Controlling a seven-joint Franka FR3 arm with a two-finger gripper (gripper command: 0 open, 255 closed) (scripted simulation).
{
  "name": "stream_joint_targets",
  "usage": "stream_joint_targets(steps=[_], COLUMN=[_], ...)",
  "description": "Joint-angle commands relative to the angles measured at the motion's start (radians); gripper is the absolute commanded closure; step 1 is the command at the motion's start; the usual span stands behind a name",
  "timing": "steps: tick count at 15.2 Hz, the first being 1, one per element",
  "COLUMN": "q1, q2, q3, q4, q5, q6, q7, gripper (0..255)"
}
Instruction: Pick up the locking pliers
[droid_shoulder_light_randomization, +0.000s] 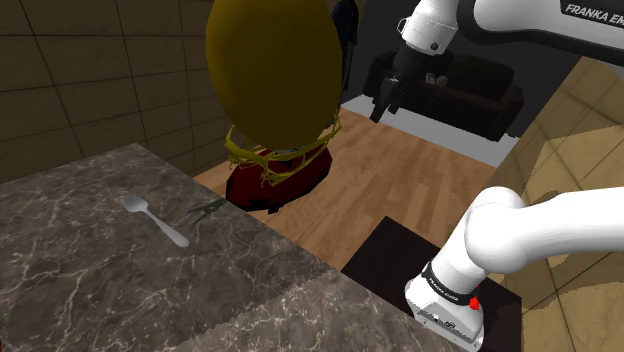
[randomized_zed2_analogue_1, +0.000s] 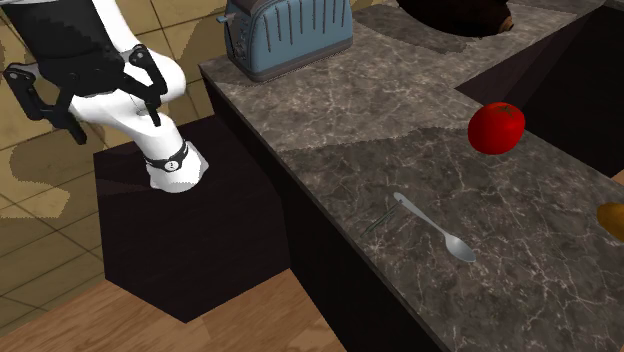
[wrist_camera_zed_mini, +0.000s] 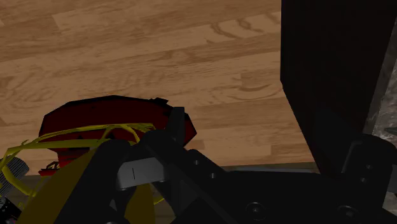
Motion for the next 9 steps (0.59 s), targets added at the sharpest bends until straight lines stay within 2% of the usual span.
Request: stream_joint_targets(steps=[1,9], q1=[0.000,-0.035], q2=[0.000,0.060], q3=[0.000,0.215], q4=[0.000,-0.058], q5=[0.000,0.157], q6=[0.000,0.070], q7=[0.000,0.420], gripper=[0,0])
